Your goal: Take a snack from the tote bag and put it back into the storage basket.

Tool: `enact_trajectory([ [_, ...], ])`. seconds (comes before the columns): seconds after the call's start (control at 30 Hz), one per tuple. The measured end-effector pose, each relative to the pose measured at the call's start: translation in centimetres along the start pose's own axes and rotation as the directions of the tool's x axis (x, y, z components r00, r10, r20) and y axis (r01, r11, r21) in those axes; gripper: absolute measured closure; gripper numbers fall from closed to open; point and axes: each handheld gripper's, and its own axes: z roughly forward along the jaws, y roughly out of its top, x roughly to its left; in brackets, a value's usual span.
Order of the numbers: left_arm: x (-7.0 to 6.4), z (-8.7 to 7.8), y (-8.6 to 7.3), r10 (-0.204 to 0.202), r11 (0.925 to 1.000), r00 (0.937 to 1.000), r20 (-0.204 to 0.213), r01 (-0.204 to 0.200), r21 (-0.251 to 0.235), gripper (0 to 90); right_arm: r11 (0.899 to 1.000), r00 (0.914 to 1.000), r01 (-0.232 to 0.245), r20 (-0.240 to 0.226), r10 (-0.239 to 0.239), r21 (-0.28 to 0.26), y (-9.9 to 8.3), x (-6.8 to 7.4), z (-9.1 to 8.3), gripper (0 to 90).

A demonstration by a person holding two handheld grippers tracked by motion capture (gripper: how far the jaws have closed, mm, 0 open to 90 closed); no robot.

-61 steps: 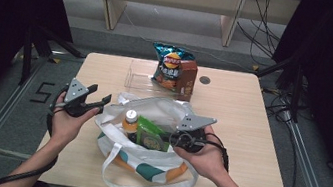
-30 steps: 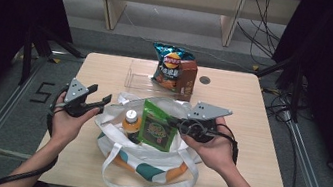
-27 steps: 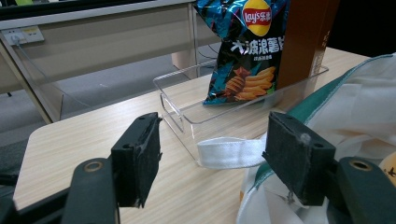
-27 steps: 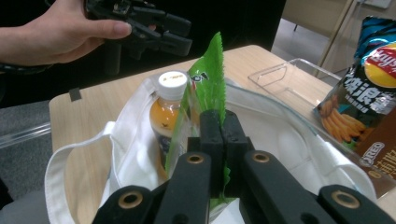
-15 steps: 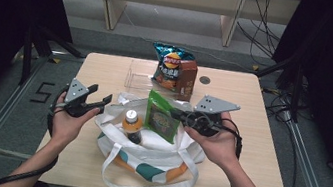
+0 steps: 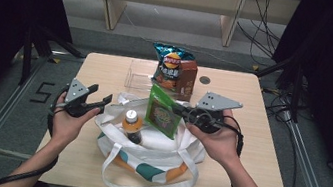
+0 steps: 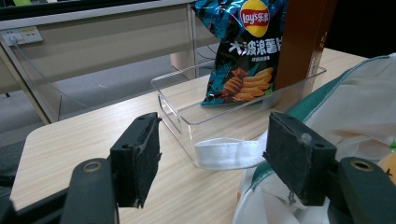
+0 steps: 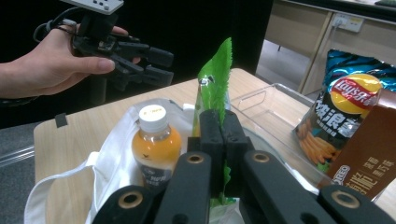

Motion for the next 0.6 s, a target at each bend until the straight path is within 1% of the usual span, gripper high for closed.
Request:
enact_trajectory([
  [0.03, 0.01, 0.0, 0.0, 0.0, 1.0, 1.0, 0.0, 0.0, 0.0, 34.4, 1.0, 0.9998, 0.014, -0.013, -0.014, 0.007, 0.1, -0.15, -0.07, 90.0],
  [0.07, 0.01, -0.01, 0.0, 0.0, 1.0, 1.0, 0.0, 0.0, 0.0, 34.4, 1.0, 0.9999, 0.008, -0.012, -0.007, 0.006, 0.12, -0.14, -0.09, 90.0],
  [0.1, 0.02, -0.01, 0.0, 0.0, 1.0, 1.0, 0.0, 0.0, 0.0, 34.4, 0.999, 0.9996, 0.029, 0.003, -0.029, -0.018, 0.16, -0.29, -0.02, 90.0],
  [0.13, 0.03, -0.03, 0.01, 0.001, 1.0, 1.0, 0.0, -0.001, 0.0, 34.5, 1.0, 0.9996, 0.028, 0.009, -0.028, -0.013, 0.24, -0.32, -0.09, 90.0],
  [0.17, 0.03, -0.04, 0.01, 0.001, 1.0, 1.0, 0.0, -0.001, 0.0, 34.4, 1.0, 0.9998, 0.019, 0.004, -0.019, -0.016, 0.31, -0.38, -0.17, 90.0],
  [0.2, 0.04, -0.04, 0.02, 0.002, 1.0, 1.0, 0.0, -0.002, 0.0, 34.5, 0.999, 0.9995, 0.031, 0.011, -0.031, -0.02, 0.38, -0.47, -0.17, 90.0],
  [0.27, 0.04, -0.05, 0.02, 0.002, 1.0, 1.0, 0.0, -0.002, -0.002, 34.5, 1.0, 1.0, 0.006, -0.007, -0.006, -0.017, 0.44, -0.47, -0.23, 90.0],
  [0.3, 0.03, -0.04, 0.03, 0.002, 1.0, 1.0, 0.001, -0.002, -0.003, 34.5, 1.0, 0.9999, 0.01, -0.001, -0.01, -0.017, 0.46, -0.56, -0.26, 90.0],
  [0.33, 0.03, -0.04, 0.03, 0.002, 1.0, 1.0, 0.001, -0.002, -0.003, 34.5, 1.0, 1.0, 0.004, 0.002, -0.004, -0.016, 0.47, -0.55, -0.3, 90.0],
  [0.37, 0.02, -0.04, 0.03, 0.002, 1.0, 1.0, 0.001, -0.002, -0.003, 34.5, 0.999, 0.9998, 0.022, 0.004, -0.022, -0.035, 0.48, -0.8, -0.24, 90.0],
  [0.4, 0.03, 0.0, 0.01, 0.002, 1.0, 1.0, 0.003, -0.002, -0.006, 34.5, 1.0, 0.9999, 0.006, 0.016, -0.005, -0.02, 0.51, -0.73, -0.41, 90.0],
  [0.43, 0.01, -0.01, 0.01, 0.0, 1.0, 1.0, 0.001, 0.0, -0.004, 34.5, 0.999, 0.9994, 0.026, 0.025, -0.026, -0.034, 0.55, -0.88, -0.35, 90.0],
  [0.47, 0.01, -0.04, 0.01, 0.002, 1.0, 1.0, 0.0, -0.002, -0.001, 34.5, 0.999, 0.9997, 0.021, 0.013, -0.021, -0.033, 0.59, -0.92, -0.36, 90.0],
  [0.5, 0.01, -0.03, 0.01, 0.001, 1.0, 1.0, 0.0, -0.001, -0.002, 34.5, 1.0, 1.0, 0.006, 0.007, -0.006, -0.029, 0.62, -0.85, -0.38, 90.0],
  [0.53, 0.01, -0.03, 0.01, 0.001, 1.0, 1.0, 0.0, -0.001, -0.001, 34.5, 0.999, 0.9997, 0.016, 0.02, -0.016, -0.029, 0.7, -0.9, -0.5, 90.0],
  [0.57, 0.01, -0.03, 0.02, 0.001, 1.0, 1.0, 0.0, -0.001, -0.002, 34.5, 0.999, 1.0, 0.005, 0.006, -0.005, -0.04, 0.73, -0.88, -0.41, 90.0],
  [0.6, 0.01, -0.03, 0.02, 0.001, 1.0, 1.0, 0.001, -0.001, -0.002, 34.5, 0.999, 0.9996, 0.02, 0.02, -0.019, -0.042, 0.82, -0.97, -0.51, 90.0],
])
